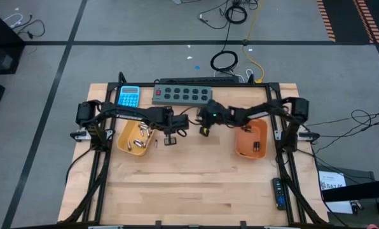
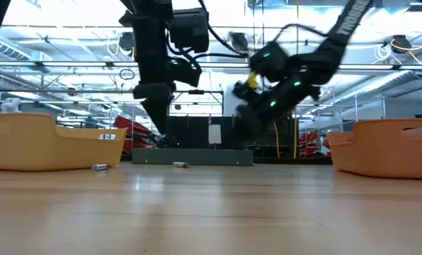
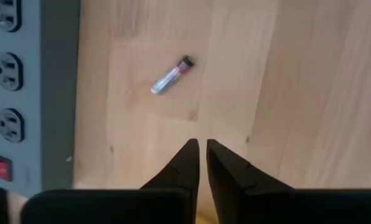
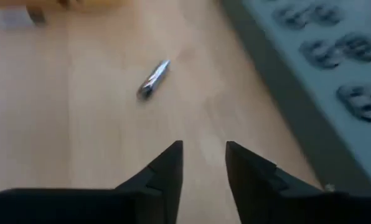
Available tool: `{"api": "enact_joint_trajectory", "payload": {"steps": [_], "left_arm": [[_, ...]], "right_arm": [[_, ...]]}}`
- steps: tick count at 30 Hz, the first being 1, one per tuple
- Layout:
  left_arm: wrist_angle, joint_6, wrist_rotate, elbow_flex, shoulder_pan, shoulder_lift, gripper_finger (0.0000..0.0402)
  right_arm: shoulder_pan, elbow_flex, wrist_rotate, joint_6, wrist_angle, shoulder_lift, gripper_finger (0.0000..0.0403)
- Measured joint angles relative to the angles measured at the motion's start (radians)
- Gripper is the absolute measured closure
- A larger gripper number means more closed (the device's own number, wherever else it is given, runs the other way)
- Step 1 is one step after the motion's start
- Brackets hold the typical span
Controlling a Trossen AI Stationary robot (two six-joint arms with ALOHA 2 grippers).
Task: Sort batteries
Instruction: Put the white battery into the yellow bin
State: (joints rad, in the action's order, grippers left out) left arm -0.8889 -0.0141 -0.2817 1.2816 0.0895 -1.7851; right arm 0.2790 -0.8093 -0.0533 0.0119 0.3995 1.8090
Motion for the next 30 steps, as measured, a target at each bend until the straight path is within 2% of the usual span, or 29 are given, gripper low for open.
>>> {"api": "enact_joint_trajectory", "payload": {"steps": [3, 6, 13, 17, 24, 30], "left_arm": [[0.020, 0.009, 0.000, -0.028, -0.008, 0.005, 0.0358], [0.063, 0.011, 0.000, -0.083, -0.038, 0.020, 0.0356], [0.125, 0.079, -0.038, -0.160, -0.108, 0.098, 0.0355], [0.127, 0.114, -0.076, -0.165, -0.128, 0.152, 0.0355], [0.123, 0.163, -0.085, -0.166, -0.154, 0.223, 0.0354], [0.121, 0.165, -0.090, -0.166, -0.154, 0.232, 0.0354]], "right_arm": [[0.009, -0.100, 0.014, 0.051, -0.105, 0.069, 0.0314], [0.028, -0.177, 0.083, 0.077, -0.123, 0.125, 0.0322], [0.079, -0.202, 0.099, 0.092, -0.099, 0.183, 0.0289], [0.128, -0.200, 0.203, 0.073, -0.095, 0.192, 0.0281], [0.147, -0.201, 0.182, 0.063, -0.071, 0.211, 0.0294], [0.138, -0.201, 0.149, 0.061, -0.071, 0.215, 0.0298]]}}
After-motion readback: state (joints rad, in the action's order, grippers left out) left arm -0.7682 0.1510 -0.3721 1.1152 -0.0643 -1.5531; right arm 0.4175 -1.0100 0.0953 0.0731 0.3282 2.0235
